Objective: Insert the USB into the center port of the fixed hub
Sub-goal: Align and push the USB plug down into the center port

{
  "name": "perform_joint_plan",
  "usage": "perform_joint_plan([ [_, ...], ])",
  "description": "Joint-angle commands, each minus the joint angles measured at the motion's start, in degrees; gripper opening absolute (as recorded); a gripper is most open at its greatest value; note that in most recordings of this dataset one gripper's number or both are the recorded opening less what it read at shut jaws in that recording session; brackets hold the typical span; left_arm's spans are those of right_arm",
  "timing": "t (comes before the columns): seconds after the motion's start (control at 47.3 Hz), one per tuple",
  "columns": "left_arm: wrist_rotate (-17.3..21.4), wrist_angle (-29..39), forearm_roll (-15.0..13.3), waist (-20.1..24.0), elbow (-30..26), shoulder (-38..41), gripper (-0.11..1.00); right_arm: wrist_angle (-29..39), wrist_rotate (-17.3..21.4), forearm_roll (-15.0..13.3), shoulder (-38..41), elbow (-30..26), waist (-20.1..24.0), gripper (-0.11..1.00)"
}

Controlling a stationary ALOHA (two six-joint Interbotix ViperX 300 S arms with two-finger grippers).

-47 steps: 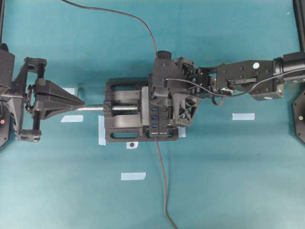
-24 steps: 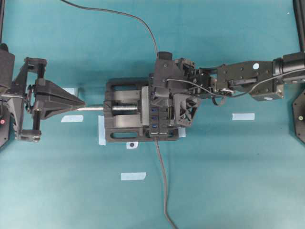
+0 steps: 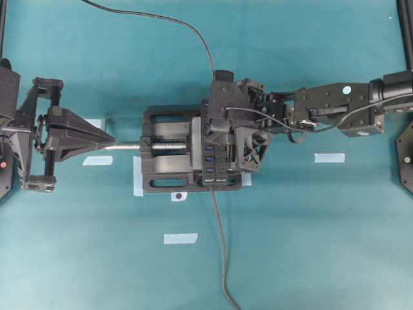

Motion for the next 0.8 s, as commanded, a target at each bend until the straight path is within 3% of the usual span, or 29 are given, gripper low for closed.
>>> perform_joint_plan([
  [0.0,-0.09,-0.53,0.09,0.0,-1.23,-0.09,0.0,-0.62,1.49,0.09,-0.26,0.18,-0.35,0.1],
  [0.19,-0.09,-0.53,0.09,0.0,-1.23,-0.09,0.0,-1.14,2.11,0.0,-0.62,0.35,-0.62,0.18],
  [0.507,-0.09,-0.53,0.09,0.0,-1.14,-0.18,0.0,-0.7,2.11,-0.09,-0.97,-0.09,-0.62,0.58],
  [0.782,-0.09,-0.53,0.18,0.0,-0.88,-0.26,0.0,-0.35,2.11,-0.09,-1.05,-0.44,-0.62,0.62],
])
